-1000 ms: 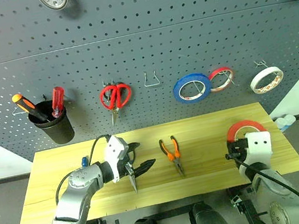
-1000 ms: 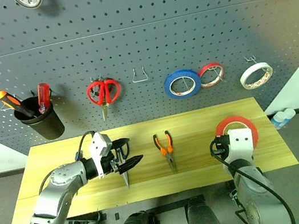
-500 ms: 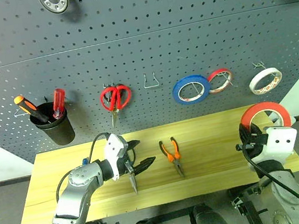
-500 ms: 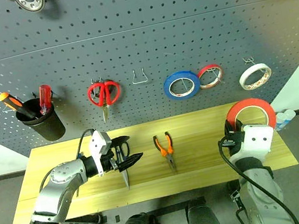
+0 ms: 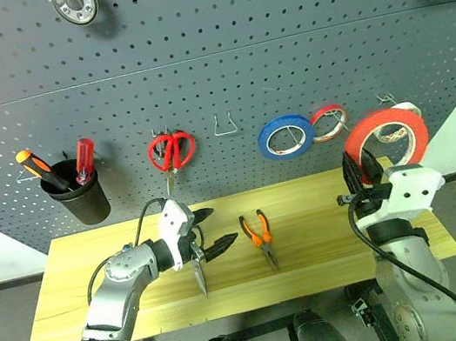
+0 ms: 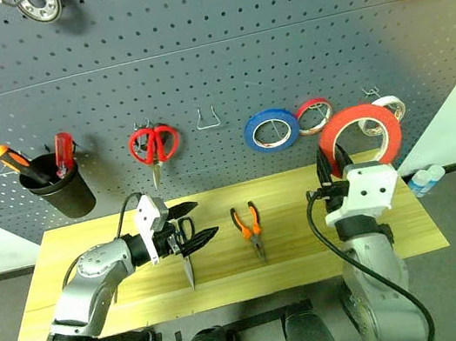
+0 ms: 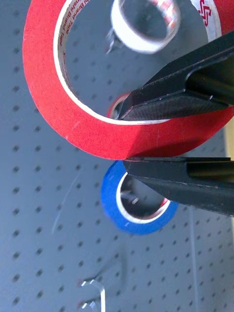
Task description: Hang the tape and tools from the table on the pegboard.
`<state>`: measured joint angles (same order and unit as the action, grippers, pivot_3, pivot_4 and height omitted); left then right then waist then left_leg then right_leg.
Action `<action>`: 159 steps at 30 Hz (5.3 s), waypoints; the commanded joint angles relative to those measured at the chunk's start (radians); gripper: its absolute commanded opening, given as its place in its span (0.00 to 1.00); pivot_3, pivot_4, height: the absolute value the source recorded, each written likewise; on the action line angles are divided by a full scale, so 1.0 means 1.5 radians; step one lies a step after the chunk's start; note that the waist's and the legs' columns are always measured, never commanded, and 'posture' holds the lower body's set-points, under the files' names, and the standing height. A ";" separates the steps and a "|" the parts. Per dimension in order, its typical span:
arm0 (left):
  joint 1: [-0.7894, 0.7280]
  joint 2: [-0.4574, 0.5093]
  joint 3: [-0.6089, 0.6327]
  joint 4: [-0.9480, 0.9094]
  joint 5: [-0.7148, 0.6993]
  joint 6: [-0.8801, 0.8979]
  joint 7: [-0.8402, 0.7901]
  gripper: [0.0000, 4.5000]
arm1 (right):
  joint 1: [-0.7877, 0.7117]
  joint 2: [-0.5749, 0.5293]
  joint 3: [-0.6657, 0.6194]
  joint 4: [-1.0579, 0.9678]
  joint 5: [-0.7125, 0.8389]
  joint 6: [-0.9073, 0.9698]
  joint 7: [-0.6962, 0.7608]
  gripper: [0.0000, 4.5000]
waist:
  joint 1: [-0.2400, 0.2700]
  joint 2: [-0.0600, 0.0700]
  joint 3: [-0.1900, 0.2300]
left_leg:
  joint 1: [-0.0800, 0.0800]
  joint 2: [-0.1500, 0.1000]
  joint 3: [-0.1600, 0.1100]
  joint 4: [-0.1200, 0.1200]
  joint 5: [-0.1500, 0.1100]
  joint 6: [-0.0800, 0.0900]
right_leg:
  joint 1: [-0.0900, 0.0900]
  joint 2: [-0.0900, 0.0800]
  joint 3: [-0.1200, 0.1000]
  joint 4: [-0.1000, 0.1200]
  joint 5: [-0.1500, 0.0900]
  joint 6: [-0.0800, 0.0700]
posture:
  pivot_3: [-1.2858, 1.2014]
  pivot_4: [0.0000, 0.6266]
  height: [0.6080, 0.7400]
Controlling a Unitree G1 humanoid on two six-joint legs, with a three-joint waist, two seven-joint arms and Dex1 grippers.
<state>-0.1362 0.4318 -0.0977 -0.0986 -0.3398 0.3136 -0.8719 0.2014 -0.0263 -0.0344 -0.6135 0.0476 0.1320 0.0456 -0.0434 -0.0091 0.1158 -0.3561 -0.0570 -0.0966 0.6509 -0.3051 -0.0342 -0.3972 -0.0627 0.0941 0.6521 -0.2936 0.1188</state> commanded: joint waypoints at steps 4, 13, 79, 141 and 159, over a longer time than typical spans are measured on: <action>0.001 -0.006 0.031 -0.035 -0.027 -0.017 0.007 1.00 | -0.055 -0.009 0.008 0.049 0.000 -0.029 0.011 0.15 | 0.000 0.000 0.000 | 0.000 0.000 0.000 0.000 0.000 0.000 | 0.000 0.000 0.000 0.000 0.000 0.000 | 0.51 0.11 0.88; 0.019 -0.001 0.005 -0.068 -0.037 -0.012 -0.016 1.00 | -0.125 -0.011 0.010 0.132 0.009 -0.055 0.027 0.15 | 0.000 0.000 0.000 | 0.000 0.000 0.000 0.000 0.000 0.000 | 0.000 0.000 0.000 0.001 0.000 0.000 | 0.52 0.13 0.88; 0.043 0.032 0.012 -0.151 -0.068 0.050 0.013 1.00 | -0.357 -0.050 -0.080 0.554 0.101 -0.134 0.082 0.15 | 0.002 0.001 0.001 | 0.000 0.000 0.000 0.000 0.000 0.000 | 0.000 0.000 0.000 0.001 0.000 0.000 | 0.54 0.18 0.88; 0.309 0.086 0.075 -0.213 -0.035 0.046 0.110 1.00 | -0.088 -0.028 0.151 0.155 0.099 0.361 0.063 0.99 | 0.019 -0.001 0.045 | -0.012 0.000 -0.009 -0.002 0.000 0.000 | -0.007 -0.002 -0.008 -0.004 0.000 -0.001 | 0.54 0.35 0.88; 0.370 0.074 0.082 -0.284 -0.045 0.078 0.140 1.00 | -0.184 0.045 0.176 0.256 0.050 0.398 0.000 0.99 | 0.016 -0.002 0.077 | -0.013 0.000 -0.010 -0.003 0.000 0.000 | -0.008 -0.003 -0.009 -0.004 0.000 -0.002 | 0.54 0.43 0.88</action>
<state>0.4099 0.5456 0.0192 -0.4871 -0.3981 0.4292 -0.6672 -0.0626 0.0208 0.2064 -0.2096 0.1301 0.7223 0.0565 -0.0190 -0.0114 0.2308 -0.3756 -0.0568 -0.1110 0.6471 -0.3048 -0.0348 -0.4097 -0.0671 0.0807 0.6454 -0.2942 0.1156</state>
